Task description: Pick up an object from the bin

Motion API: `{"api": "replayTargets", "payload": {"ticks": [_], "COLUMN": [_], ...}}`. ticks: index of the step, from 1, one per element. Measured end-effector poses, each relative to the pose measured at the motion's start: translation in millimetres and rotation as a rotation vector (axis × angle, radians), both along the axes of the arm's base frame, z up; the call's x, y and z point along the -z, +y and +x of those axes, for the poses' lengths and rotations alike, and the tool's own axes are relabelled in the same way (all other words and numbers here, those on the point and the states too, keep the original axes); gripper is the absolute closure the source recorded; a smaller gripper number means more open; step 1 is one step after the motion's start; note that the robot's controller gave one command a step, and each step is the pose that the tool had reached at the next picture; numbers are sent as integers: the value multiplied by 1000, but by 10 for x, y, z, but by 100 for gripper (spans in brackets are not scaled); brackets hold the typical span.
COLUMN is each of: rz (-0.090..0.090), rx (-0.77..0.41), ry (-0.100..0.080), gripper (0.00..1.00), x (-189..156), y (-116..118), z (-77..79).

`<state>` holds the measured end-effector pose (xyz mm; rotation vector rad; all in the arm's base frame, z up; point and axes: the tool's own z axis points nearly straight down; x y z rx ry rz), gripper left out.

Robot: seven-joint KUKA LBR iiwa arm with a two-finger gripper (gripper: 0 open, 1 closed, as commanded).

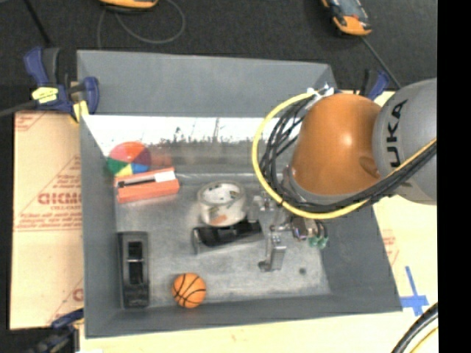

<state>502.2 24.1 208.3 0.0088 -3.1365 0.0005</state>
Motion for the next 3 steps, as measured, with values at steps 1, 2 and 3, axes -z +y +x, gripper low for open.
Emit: {"api": "replayTargets", "payload": {"ticks": [1, 2, 3], "rz": [1, 0, 1], "rx": [1, -61, -71], "ry": [-8, -13, -4], "gripper": [0, 0, 0], "x": [-43, 721, 855], "y": [1, 115, 216], "z": [15, 347, 509]}}
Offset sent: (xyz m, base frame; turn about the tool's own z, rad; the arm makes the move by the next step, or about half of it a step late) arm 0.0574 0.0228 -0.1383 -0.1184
